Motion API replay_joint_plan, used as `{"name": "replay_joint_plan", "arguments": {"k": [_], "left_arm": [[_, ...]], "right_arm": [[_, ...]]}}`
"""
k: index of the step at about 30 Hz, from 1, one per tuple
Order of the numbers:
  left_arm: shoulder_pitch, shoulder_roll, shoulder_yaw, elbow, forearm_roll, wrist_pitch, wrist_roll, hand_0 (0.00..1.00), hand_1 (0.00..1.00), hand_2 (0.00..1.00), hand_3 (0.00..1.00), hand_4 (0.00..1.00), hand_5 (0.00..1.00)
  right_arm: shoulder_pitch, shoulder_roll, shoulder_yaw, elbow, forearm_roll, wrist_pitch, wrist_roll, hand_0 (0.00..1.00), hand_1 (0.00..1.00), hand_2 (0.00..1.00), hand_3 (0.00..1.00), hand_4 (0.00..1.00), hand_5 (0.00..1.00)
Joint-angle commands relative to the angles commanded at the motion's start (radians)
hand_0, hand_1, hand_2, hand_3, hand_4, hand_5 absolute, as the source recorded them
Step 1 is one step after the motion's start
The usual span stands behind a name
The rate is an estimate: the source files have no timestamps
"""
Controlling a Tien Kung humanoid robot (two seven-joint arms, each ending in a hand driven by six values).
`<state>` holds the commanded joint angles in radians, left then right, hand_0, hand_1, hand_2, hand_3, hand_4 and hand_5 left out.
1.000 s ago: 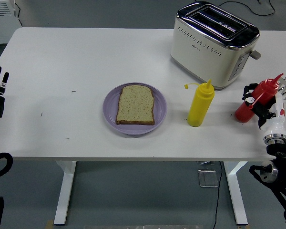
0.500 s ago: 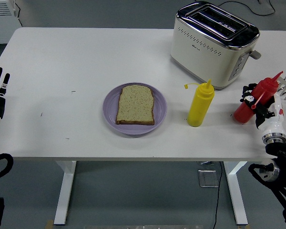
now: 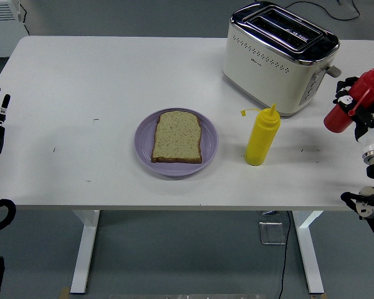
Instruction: Pick up the cup,pour liquid into bread,place the cup on the desk
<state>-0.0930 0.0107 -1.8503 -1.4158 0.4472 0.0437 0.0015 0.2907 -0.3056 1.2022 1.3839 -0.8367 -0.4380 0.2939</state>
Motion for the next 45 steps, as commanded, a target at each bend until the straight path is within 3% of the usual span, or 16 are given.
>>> {"name": "replay_joint_plan", "arguments": {"k": [4,7,13,18,21,30,31,35,37,39,45], "left_arm": [[-0.002,0.000,-0.002,0.000,0.000,0.000,0.000,0.788,0.744,0.744,0.701,0.514,0.994],[-0.002,0.000,-0.005,-0.001,0.000,0.000,0.000,0.789,0.744,0.744,0.701,0.514,0.994],[-0.002,0.001,-0.007,0.000,0.000,0.000,0.000,0.788,0.744,0.744,0.702,0.514,0.994],[-0.001,0.001,-0.010,0.000,0.000,0.000,-0.001,0.788,0.744,0.744,0.702,0.514,0.994],[-0.001,0.001,-0.011,0.000,0.000,0.000,-0.001,0.788,0.744,0.745,0.702,0.513,0.994],[0.000,0.002,-0.010,0.000,0.000,0.000,-0.001,0.788,0.744,0.745,0.701,0.514,0.994],[0.001,0.002,-0.011,0.000,0.000,0.000,-0.001,0.788,0.744,0.744,0.702,0.514,0.994],[0.004,0.001,-0.012,0.000,0.000,0.000,-0.001,0.788,0.744,0.744,0.702,0.514,0.994],[0.003,0.001,-0.010,0.000,0.000,0.000,0.000,0.787,0.744,0.744,0.702,0.514,0.994],[0.002,0.000,-0.009,0.000,0.000,-0.001,-0.001,0.787,0.744,0.744,0.702,0.514,0.994],[0.006,0.002,-0.012,0.000,0.001,0.000,-0.001,0.787,0.744,0.744,0.702,0.514,0.994]], "right_arm": [[0.037,-0.033,0.011,0.048,-0.145,-0.011,-0.079,0.207,0.239,0.341,0.376,0.636,0.004],[0.091,-0.068,0.001,0.081,-0.258,-0.028,-0.181,0.209,0.239,0.342,0.374,0.599,0.004],[0.206,-0.109,-0.057,0.115,-0.511,0.000,-0.390,0.188,0.234,0.337,0.376,0.596,0.017],[0.314,-0.120,-0.162,0.119,-0.719,0.061,-0.535,0.188,0.234,0.337,0.376,0.596,0.017],[0.380,-0.115,-0.229,0.109,-0.843,0.131,-0.609,0.177,0.233,0.334,0.376,0.588,0.032],[0.531,-0.090,-0.352,0.065,-1.220,0.318,-0.725,0.180,0.234,0.334,0.378,0.551,0.051],[0.548,-0.092,-0.369,0.058,-1.265,0.332,-0.735,0.183,0.230,0.330,0.372,0.512,0.066],[0.628,-0.108,-0.497,0.025,-1.432,0.397,-0.781,0.183,0.230,0.330,0.372,0.512,0.066],[0.648,-0.109,-0.572,0.016,-1.432,0.431,-0.792,0.188,0.231,0.327,0.371,0.470,0.081],[0.650,-0.108,-0.593,0.013,-1.432,0.434,-0.803,0.188,0.231,0.327,0.371,0.470,0.081],[0.669,-0.134,-0.526,0.022,-1.432,0.431,-0.823,0.188,0.228,0.328,0.373,0.464,0.069]]}}
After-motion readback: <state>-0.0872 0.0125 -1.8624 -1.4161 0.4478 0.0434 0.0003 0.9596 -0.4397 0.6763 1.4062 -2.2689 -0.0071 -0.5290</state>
